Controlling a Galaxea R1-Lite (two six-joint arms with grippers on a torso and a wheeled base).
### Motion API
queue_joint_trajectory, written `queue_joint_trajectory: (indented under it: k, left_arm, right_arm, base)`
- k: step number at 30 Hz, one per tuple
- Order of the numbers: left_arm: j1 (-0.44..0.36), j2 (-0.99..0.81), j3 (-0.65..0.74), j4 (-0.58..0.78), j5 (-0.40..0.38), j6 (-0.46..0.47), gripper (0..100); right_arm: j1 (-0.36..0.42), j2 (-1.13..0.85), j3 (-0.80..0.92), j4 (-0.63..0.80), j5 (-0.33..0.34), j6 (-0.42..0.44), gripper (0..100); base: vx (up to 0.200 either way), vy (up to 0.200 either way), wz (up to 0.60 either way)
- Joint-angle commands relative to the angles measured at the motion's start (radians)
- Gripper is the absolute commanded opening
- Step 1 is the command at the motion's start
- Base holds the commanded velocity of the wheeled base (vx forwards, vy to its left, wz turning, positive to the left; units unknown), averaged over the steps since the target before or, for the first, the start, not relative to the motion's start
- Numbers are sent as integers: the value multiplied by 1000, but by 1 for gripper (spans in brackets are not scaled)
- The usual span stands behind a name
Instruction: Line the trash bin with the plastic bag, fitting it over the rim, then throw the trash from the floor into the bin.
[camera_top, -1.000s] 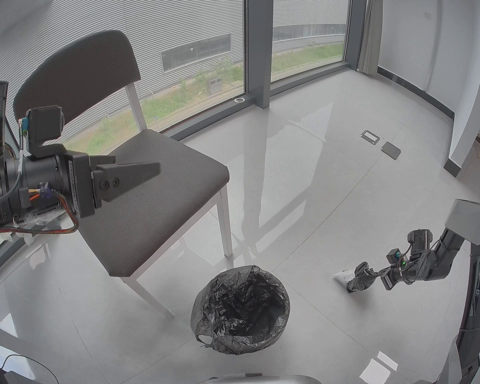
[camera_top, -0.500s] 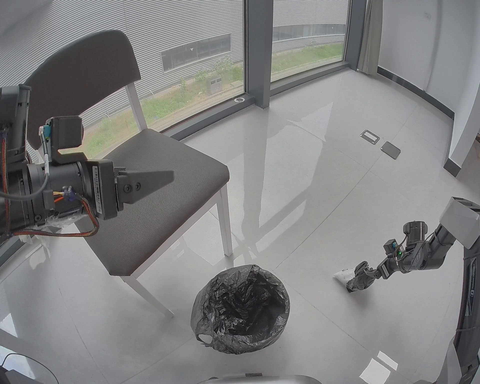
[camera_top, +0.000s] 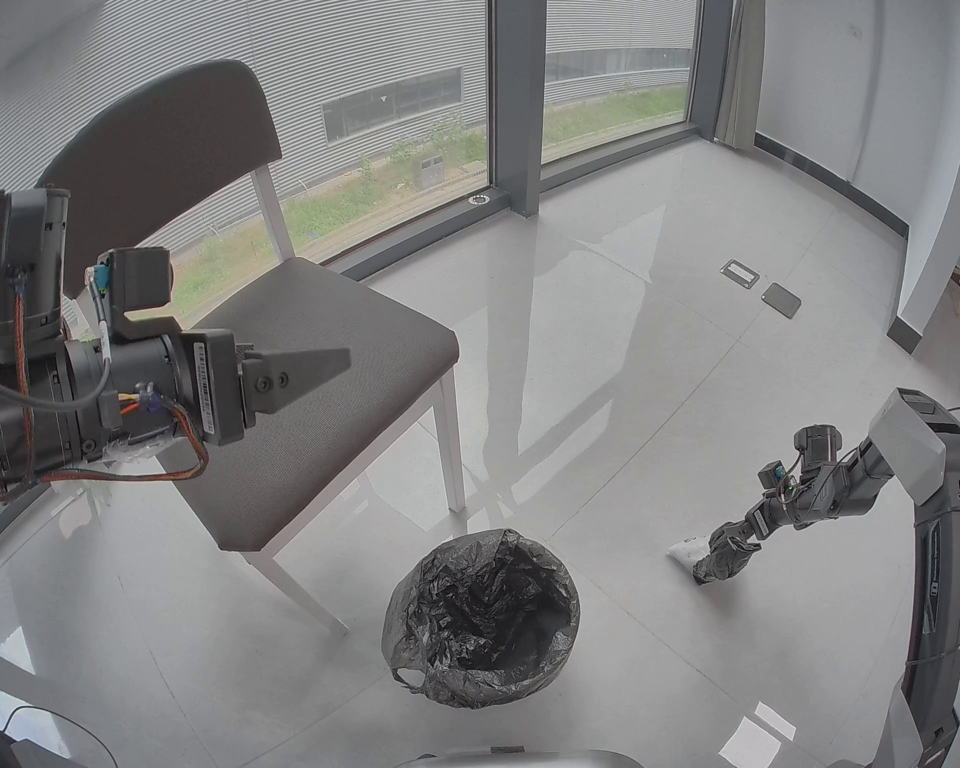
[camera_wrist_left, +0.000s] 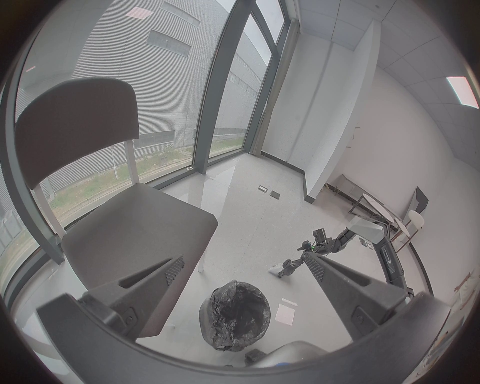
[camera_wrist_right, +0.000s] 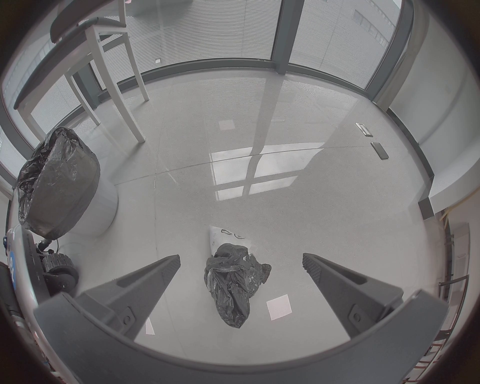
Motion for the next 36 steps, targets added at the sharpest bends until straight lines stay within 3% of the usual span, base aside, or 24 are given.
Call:
queue_joint_trajectory:
  k: [1,11,15,20,36]
  left_arm:
    - [2,-13,5,-11,-2,0,100]
    - [-6,-10,5,-23,-14,-5,100]
    - [-6,-4,32,-82,-16,-14,100]
    - [-8,21,53,-183,-19,-14,100]
    - [-9,1,56,-201,-11,-19,100]
  right_arm:
    - [4,6,-9,2,1,-1,100]
    - [17,18,-43,4,1,38,100]
    - [24,31,-82,25,1,70,100]
    - [25,74,-235,171,1,85,100]
    - [31,258,-473,177,-1,162,100]
  base:
    - [-200,0,0]
    - [-200,0,0]
    - [0,0,0]
    - [0,0,0]
    - [0,0,0]
